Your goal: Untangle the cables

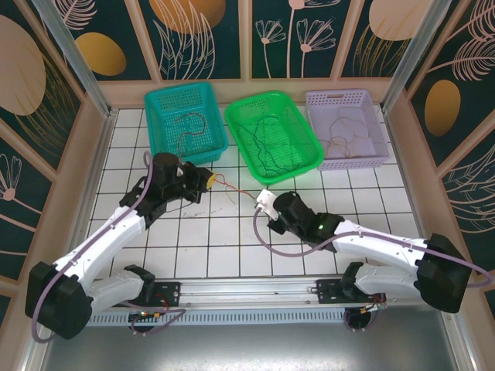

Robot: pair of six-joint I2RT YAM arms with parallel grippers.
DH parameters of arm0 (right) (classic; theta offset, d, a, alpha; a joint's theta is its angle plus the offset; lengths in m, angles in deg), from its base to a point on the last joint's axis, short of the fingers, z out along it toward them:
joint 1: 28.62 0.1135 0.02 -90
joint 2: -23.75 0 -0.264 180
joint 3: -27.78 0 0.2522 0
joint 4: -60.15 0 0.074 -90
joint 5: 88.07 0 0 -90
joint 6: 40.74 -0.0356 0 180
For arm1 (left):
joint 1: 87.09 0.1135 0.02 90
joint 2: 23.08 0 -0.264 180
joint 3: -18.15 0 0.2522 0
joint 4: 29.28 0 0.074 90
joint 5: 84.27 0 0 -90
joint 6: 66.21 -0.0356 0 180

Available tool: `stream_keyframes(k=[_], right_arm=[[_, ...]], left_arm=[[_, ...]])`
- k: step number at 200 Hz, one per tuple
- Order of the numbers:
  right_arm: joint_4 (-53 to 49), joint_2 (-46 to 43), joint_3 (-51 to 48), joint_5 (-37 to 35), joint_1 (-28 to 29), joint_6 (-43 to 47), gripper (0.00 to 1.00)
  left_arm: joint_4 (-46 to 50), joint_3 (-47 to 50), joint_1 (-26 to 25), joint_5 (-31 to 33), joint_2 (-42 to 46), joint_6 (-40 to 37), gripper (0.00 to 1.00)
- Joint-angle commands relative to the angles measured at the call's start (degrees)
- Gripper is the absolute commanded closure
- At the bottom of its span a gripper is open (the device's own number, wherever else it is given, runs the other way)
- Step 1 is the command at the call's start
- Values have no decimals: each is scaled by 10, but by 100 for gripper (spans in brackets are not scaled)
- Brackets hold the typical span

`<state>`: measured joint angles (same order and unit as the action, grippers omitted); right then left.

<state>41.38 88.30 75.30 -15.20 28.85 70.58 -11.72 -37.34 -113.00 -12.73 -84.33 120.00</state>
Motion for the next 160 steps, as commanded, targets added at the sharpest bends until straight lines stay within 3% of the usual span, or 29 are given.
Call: stream_keyframes(k=[1, 21, 72, 108, 160], right_arm=[[-12, 10, -25, -44, 15, 71, 100], [-22, 53, -16, -62, 17, 72, 100], [-21, 103, -13, -52, 27, 55, 100], [-20, 133, -8, -40, 36, 54, 100], [-10, 119, 15, 2, 39, 6, 100]], left_arm=[[-135, 45, 23, 81, 53, 165, 100], [-180, 75, 29, 112, 81, 238, 100], [-201, 92, 31, 125, 119, 325, 100], [-219, 81, 31, 133, 114, 337, 100], [-228, 40, 31, 83, 64, 298, 100]])
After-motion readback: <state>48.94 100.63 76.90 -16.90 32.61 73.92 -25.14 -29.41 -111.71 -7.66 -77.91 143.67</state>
